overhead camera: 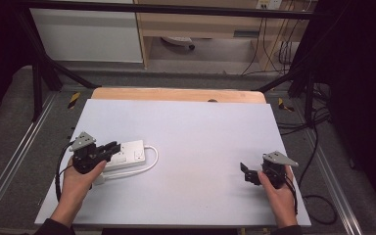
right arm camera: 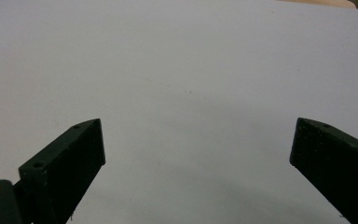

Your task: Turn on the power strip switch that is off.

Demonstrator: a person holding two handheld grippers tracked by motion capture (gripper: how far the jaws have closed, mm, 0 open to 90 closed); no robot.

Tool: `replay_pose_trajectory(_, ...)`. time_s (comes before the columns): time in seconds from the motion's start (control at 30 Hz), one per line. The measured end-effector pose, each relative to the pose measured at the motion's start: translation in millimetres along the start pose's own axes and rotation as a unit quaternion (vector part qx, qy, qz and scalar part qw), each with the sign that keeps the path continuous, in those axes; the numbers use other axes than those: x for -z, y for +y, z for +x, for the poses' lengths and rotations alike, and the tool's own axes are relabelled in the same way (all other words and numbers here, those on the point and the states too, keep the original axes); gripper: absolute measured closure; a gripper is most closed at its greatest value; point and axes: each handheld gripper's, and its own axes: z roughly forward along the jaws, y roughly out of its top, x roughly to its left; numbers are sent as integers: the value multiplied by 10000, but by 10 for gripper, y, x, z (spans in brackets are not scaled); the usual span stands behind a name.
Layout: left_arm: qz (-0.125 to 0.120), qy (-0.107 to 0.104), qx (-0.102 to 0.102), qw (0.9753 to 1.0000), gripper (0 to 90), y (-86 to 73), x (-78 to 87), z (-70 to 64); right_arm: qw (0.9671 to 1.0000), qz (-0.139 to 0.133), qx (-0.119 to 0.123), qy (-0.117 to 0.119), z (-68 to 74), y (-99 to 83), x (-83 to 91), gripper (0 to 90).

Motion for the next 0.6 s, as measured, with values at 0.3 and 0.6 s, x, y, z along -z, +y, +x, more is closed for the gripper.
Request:
replay_pose_trajectory(0.3,94,14,14,10000,794,-36,-30,20,10000,15,0,2,2,3,1,36)
replay_pose_trajectory(0.6,239,14,-15,9997,856,-103,-84,40,10000,11,22,1,4,9,3,36)
